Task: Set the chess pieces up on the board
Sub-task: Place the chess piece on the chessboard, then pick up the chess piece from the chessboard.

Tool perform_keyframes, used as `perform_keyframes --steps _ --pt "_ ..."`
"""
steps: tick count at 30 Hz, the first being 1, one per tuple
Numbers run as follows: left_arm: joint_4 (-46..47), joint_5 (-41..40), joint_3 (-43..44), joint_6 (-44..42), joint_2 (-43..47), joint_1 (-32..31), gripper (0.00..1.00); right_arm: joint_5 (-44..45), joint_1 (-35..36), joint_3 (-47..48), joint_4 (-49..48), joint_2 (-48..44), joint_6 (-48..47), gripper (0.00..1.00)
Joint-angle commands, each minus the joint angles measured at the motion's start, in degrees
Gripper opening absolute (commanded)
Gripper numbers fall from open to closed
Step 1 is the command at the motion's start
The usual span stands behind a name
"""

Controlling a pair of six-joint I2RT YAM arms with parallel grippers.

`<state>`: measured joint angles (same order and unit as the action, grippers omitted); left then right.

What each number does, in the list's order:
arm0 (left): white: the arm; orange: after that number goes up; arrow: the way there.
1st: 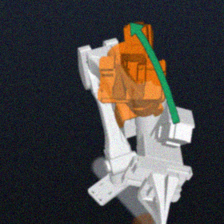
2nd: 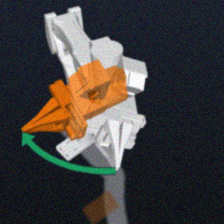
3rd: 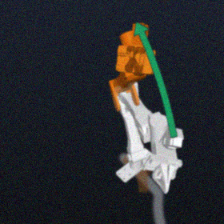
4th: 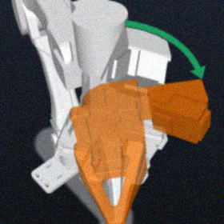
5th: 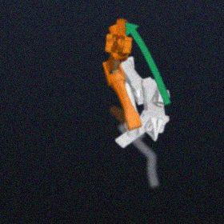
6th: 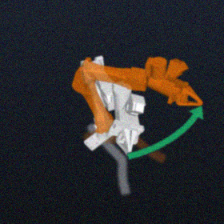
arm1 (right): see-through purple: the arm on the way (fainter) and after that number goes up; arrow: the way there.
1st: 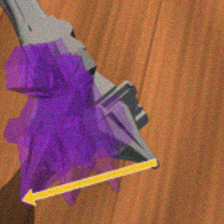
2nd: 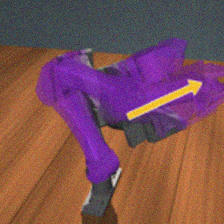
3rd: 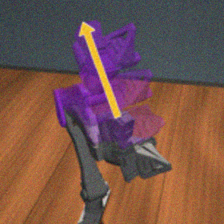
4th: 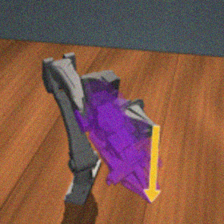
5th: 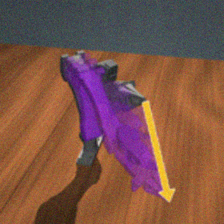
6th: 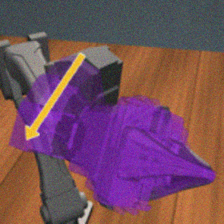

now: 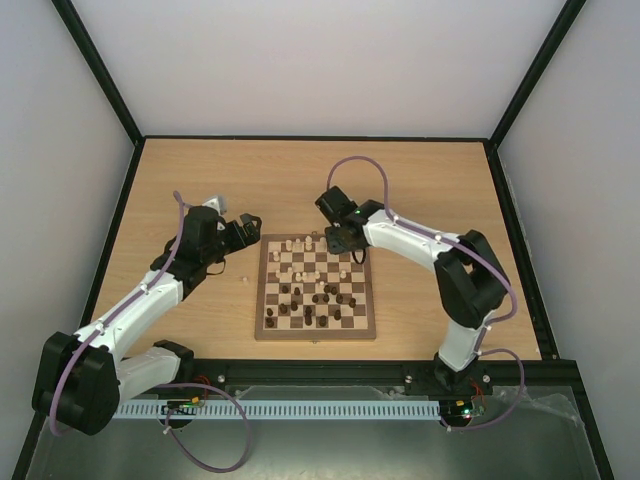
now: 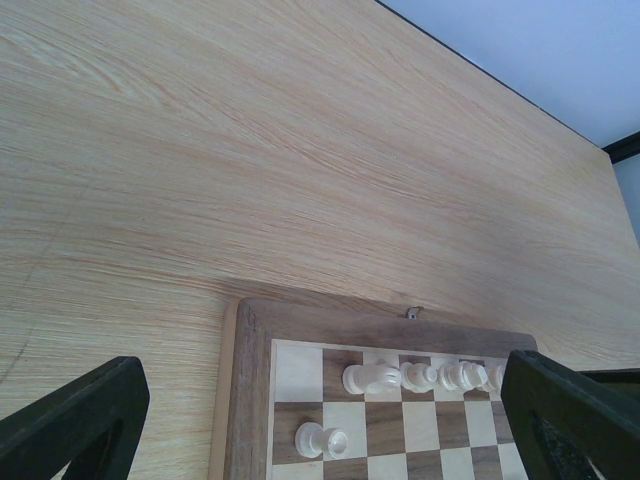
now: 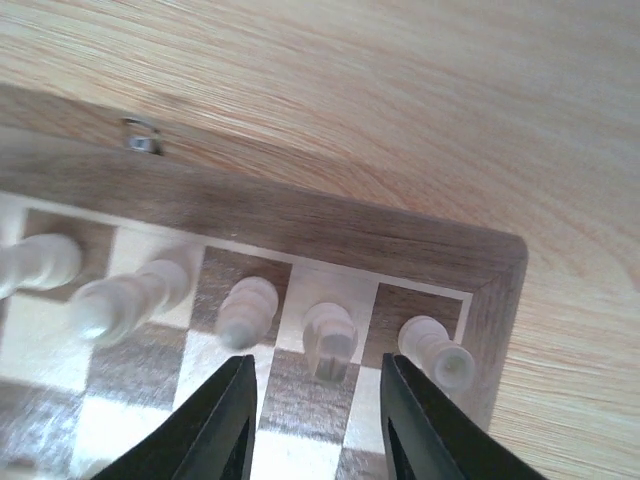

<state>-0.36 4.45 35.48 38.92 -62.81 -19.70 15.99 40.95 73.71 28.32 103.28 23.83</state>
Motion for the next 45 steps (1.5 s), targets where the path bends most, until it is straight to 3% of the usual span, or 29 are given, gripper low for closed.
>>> perform_keyframes --steps 1,10,21,25,31,40,45 --pt "0.3 0.0 -0.2 -0.3 0.3 0.0 1.00 -2.0 0.7 -0.6 -0.7 -8.2 -1.2 0.40" --pt "0.6 -0.4 0.1 -1.0 -2.2 0.2 0.99 -0.9 0.9 -7.1 -6.0 -18.5 -4.0 0.70" --pt "-9.1 -8.7 5.6 1.0 -5.1 -7.4 0.97 -3.3 0.8 -10.6 -8.3 -18.5 -2.6 0.71" --pt "-13.2 -14.5 7.9 2.4 -6.0 -12.7 0.82 -5.6 0.9 -11.0 -8.5 -19.2 -2.3 0.70" --pt "-16.7 -19.7 11.3 2.5 -13.1 -17.8 0.49 -7.5 0.8 -11.3 -8.5 -20.0 -2.1 0.70" --pt "-21.8 -17.4 16.0 -1.3 -21.1 -17.9 0.31 -8.9 0.9 -11.5 -8.4 -20.1 -2.2 0.70" --pt "-21.4 -15.0 16.5 -2.5 -23.5 -17.9 0.30 -9.5 0.9 -11.6 -8.6 -19.8 -2.2 0.70"
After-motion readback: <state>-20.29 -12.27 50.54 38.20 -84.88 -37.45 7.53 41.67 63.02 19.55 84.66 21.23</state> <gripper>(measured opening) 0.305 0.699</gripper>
